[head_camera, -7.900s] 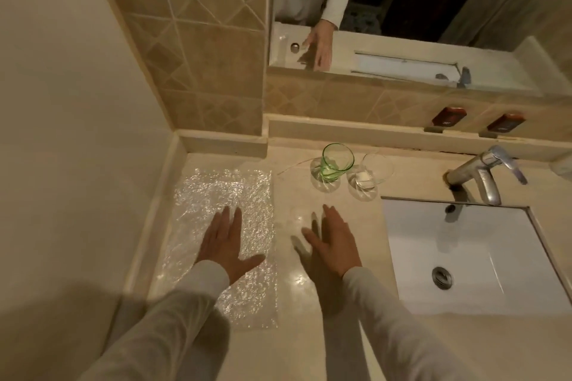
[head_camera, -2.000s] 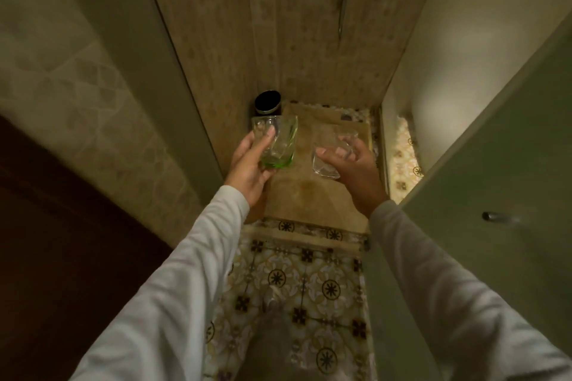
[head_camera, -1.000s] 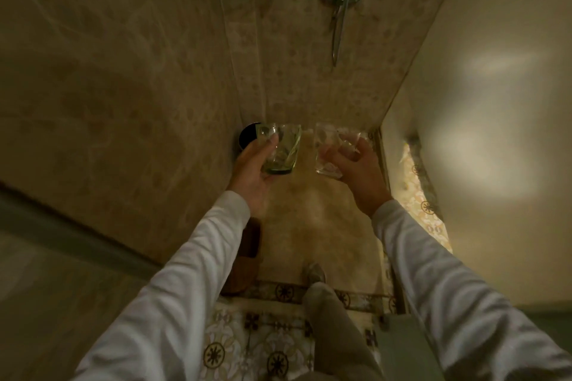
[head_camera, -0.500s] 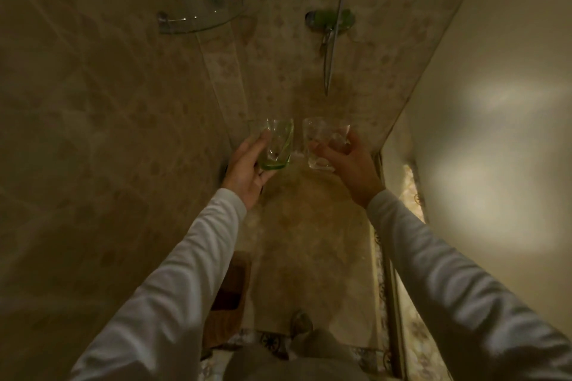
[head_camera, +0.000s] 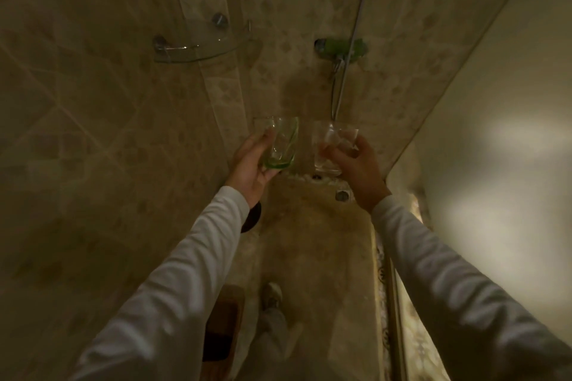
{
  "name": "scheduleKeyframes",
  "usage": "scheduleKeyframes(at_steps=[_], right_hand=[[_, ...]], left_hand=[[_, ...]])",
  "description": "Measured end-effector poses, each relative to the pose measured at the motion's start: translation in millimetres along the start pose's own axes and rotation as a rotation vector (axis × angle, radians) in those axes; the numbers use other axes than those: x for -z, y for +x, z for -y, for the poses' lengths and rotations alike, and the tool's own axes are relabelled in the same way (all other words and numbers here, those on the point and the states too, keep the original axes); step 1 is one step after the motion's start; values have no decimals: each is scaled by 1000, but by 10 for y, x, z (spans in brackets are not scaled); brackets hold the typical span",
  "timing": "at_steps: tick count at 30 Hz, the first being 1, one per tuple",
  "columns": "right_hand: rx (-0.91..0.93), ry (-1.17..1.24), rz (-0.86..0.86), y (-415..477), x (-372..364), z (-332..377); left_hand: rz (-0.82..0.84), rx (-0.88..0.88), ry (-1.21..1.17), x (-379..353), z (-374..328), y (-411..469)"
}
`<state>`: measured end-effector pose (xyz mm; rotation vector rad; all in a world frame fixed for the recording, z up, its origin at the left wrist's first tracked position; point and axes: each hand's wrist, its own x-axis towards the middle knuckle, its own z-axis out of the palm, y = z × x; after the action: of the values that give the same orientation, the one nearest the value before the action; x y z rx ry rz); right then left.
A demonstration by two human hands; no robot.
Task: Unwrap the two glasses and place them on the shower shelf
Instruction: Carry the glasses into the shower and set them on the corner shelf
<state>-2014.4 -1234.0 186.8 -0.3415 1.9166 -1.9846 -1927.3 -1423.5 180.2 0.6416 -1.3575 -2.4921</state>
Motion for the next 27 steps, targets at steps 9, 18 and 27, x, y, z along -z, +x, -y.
scheduleKeyframes(at_steps=[9,18,27], right_hand=[[-25,37,-15,1276,-480,78],[-54,34,-38,2203,-764,105],[-47,17,87,2988,-788,111]], left_hand=[[-20,2,-17,227,-513,1205],[-28,20,-26,412,-785,2098],[-36,-64,-23,407,-911,2765]])
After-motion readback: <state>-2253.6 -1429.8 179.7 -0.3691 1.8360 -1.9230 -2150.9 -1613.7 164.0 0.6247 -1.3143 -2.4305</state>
